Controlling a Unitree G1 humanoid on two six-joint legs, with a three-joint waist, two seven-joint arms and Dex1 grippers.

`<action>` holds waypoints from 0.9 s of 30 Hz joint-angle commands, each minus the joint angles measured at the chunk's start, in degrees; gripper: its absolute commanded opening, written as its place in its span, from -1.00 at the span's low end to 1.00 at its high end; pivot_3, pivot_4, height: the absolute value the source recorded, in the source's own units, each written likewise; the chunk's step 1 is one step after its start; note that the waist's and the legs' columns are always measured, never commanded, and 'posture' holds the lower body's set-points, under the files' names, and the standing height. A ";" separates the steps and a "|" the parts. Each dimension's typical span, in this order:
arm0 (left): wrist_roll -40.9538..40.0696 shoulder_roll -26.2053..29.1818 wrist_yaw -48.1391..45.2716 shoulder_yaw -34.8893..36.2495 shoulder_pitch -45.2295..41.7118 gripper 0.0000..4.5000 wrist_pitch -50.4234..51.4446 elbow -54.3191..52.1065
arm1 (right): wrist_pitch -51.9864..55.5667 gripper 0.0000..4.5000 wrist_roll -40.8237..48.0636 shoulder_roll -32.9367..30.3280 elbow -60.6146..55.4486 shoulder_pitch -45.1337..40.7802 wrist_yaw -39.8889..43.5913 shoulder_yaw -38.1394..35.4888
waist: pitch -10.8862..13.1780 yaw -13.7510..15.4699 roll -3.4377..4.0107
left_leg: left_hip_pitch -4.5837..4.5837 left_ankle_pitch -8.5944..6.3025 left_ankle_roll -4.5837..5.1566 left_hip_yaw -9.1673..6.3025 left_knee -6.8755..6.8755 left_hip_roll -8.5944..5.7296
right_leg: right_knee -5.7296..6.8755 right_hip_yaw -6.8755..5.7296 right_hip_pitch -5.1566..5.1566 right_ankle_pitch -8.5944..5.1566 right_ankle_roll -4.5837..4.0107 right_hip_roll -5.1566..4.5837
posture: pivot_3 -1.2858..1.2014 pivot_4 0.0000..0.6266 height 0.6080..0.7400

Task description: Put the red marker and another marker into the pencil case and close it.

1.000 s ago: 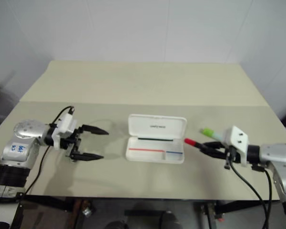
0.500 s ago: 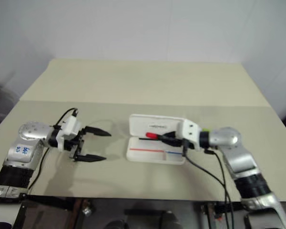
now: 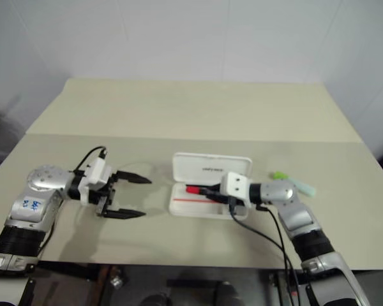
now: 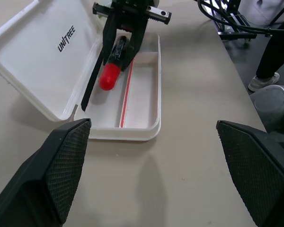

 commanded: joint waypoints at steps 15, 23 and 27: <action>-0.60 -1.23 -1.30 -0.19 -2.26 1.00 -0.64 0.06 | 28.40 0.99 24.41 -6.84 -30.59 7.81 1.89 -9.79 | 0.00 0.44 0.00 | -0.15 0.00 -0.01 -0.23 0.01 0.01 | -0.09 -0.15 -0.01 0.00 0.00 -0.04 | 0.03 -0.52 1.00; -0.91 -1.61 -1.64 -0.39 -2.56 1.00 -0.04 -0.12 | 32.95 0.99 27.76 -16.90 -29.07 16.39 1.65 -22.94 | 0.00 0.50 0.00 | -0.39 0.00 0.00 -0.43 0.09 -0.04 | -0.24 -0.38 -0.02 0.00 0.00 -0.09 | 0.03 -0.52 1.00; -1.35 -2.67 -1.46 -0.51 -3.22 1.00 0.83 -0.35 | 27.81 0.99 23.84 -20.68 -16.91 17.80 2.91 -27.18 | 0.00 0.40 0.00 | -0.34 0.00 0.01 -0.38 0.12 -0.05 | -0.38 -0.36 0.00 0.00 0.00 -0.07 | 0.03 -0.52 1.00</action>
